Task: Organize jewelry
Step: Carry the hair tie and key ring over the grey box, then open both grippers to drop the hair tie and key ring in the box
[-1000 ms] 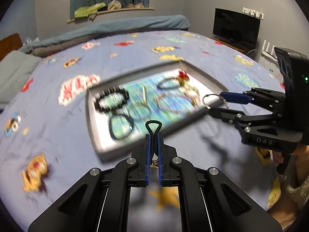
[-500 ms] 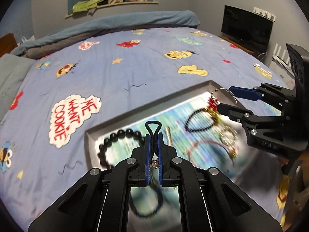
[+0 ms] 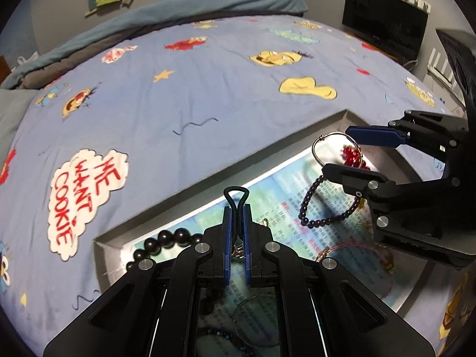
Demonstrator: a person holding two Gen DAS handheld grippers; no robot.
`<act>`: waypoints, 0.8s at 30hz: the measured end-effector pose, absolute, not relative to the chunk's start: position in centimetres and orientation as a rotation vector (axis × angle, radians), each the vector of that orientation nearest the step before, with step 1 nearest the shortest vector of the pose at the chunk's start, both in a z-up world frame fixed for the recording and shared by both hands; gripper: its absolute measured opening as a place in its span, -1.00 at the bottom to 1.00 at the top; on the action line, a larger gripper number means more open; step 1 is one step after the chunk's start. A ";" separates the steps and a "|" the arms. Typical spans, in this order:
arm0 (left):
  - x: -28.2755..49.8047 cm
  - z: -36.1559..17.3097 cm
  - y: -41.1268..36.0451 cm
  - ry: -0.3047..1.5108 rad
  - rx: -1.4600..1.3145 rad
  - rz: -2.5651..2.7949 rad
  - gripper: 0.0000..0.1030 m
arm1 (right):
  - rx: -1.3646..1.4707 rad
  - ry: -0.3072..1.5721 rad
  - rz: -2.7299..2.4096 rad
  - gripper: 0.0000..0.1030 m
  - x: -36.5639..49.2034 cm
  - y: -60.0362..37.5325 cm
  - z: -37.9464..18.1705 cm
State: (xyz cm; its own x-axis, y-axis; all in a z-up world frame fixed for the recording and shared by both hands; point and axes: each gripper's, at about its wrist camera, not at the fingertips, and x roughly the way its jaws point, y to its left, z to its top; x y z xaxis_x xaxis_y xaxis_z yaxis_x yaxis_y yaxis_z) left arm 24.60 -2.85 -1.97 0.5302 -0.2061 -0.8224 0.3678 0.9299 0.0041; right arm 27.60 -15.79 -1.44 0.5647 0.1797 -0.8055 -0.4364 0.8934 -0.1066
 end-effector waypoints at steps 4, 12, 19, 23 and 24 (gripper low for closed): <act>25.0 -2.7 -3.0 0.977 0.181 -0.349 -0.85 | -0.312 0.941 0.357 -0.09 28.4 -15.7 -1.7; 25.3 -3.8 -3.3 1.010 0.210 -0.340 -0.85 | -0.333 0.996 0.358 -0.08 29.2 -15.4 -2.8; 25.1 -3.6 -3.2 0.998 0.213 -0.328 -0.61 | -0.312 0.995 0.353 -0.07 29.2 -15.8 -2.7; 24.7 -3.2 -3.0 0.977 0.221 -0.309 -0.41 | -0.329 0.991 0.345 0.08 28.9 -15.8 -2.5; 24.6 -3.2 -3.0 0.975 0.225 -0.306 -0.37 | -0.334 0.990 0.344 0.08 28.7 -15.7 -2.4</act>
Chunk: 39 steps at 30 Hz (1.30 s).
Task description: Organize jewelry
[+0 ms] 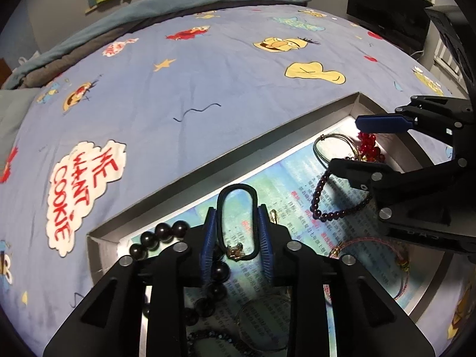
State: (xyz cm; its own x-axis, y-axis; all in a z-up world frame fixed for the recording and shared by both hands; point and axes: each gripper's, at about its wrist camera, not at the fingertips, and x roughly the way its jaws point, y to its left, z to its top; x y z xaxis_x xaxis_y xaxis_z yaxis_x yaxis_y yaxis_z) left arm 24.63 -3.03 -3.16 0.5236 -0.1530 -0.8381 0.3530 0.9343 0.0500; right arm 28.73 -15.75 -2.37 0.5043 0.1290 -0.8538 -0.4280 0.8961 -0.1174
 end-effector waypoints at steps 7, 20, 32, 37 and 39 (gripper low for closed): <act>22.7 -1.4 -2.4 0.945 0.213 -0.293 -0.19 | -0.311 0.968 0.335 0.11 26.6 -16.7 -0.4; 15.2 3.4 0.1 0.861 0.154 -0.278 0.07 | -0.232 0.908 0.356 0.14 19.4 -18.0 4.2; 7.0 5.5 3.1 0.831 0.087 -0.187 0.76 | -0.129 0.831 0.375 0.67 11.6 -19.7 6.5; 4.7 5.7 4.0 0.810 0.032 -0.118 0.83 | -0.079 0.784 0.335 0.89 9.3 -21.1 7.1; 4.1 5.4 4.2 0.816 0.003 -0.079 0.84 | -0.046 0.774 0.314 0.89 8.8 -21.8 7.2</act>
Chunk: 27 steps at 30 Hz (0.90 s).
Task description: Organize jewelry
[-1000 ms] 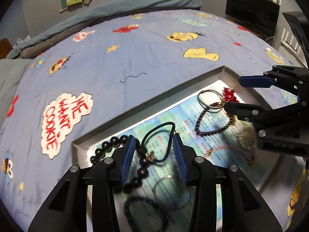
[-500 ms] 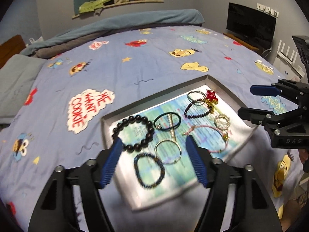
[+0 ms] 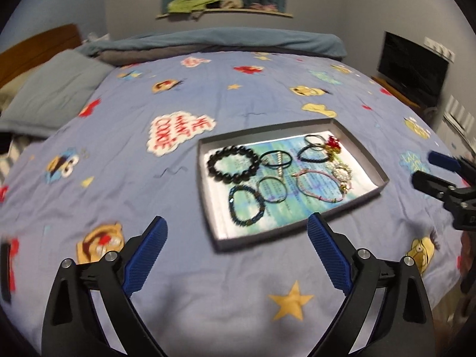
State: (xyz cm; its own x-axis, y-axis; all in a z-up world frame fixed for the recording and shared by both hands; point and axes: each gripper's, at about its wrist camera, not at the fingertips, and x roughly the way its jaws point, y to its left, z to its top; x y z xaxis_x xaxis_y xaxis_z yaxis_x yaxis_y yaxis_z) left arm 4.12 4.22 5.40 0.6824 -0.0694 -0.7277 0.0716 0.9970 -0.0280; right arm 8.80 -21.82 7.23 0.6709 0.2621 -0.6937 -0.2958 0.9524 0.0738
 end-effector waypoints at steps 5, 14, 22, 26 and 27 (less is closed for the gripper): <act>2.9 4.7 4.0 0.852 -0.060 -0.030 0.87 | 0.005 0.763 0.279 0.89 7.2 -22.6 6.9; 0.7 4.3 1.7 0.804 0.026 -0.026 0.88 | -0.096 0.724 0.288 0.89 4.7 -21.2 6.3; 0.1 4.6 1.0 0.762 0.047 -0.029 0.88 | -0.129 0.711 0.290 0.89 4.3 -20.9 5.9; 0.2 4.4 1.0 0.767 0.054 -0.027 0.88 | -0.124 0.713 0.294 0.89 4.3 -21.0 5.8; 0.2 4.4 1.0 0.769 0.053 -0.027 0.88 | -0.123 0.714 0.293 0.89 4.3 -21.0 5.8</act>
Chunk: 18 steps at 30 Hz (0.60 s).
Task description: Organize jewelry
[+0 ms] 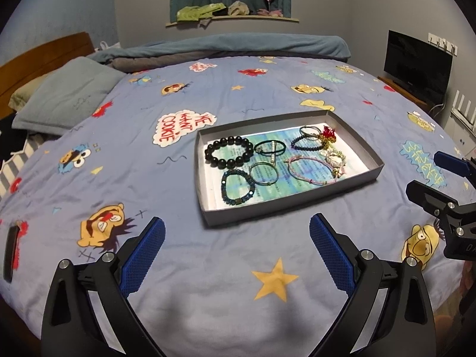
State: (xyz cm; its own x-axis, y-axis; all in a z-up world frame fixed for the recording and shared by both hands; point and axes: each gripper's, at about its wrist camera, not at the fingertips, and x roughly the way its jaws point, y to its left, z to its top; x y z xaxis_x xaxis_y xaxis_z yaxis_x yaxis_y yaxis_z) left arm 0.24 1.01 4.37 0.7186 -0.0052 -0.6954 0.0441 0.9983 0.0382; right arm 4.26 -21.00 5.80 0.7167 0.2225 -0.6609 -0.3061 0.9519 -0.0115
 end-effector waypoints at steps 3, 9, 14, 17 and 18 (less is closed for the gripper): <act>0.2 4.3 1.0 0.769 0.054 -0.027 0.88 | -0.118 0.716 0.295 0.89 4.3 -21.0 5.7; 0.2 4.3 0.9 0.772 0.058 -0.031 0.88 | -0.119 0.717 0.299 0.89 4.3 -20.8 5.7; 0.0 4.2 0.9 0.768 0.068 -0.031 0.88 | -0.118 0.715 0.301 0.89 4.3 -20.8 5.8; 0.0 4.2 0.9 0.769 0.067 -0.031 0.88 | -0.121 0.718 0.304 0.89 4.2 -20.7 5.7; 0.0 4.2 0.9 0.767 0.067 -0.031 0.88 | -0.121 0.716 0.306 0.89 4.2 -20.7 5.8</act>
State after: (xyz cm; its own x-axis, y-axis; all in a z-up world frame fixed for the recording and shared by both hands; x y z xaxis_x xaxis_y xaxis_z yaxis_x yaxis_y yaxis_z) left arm 0.02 0.86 4.25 0.7193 -0.0037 -0.6947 0.0525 0.9974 0.0491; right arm 4.18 -20.65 5.75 0.7121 0.2338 -0.6620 -0.3159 0.9488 -0.0047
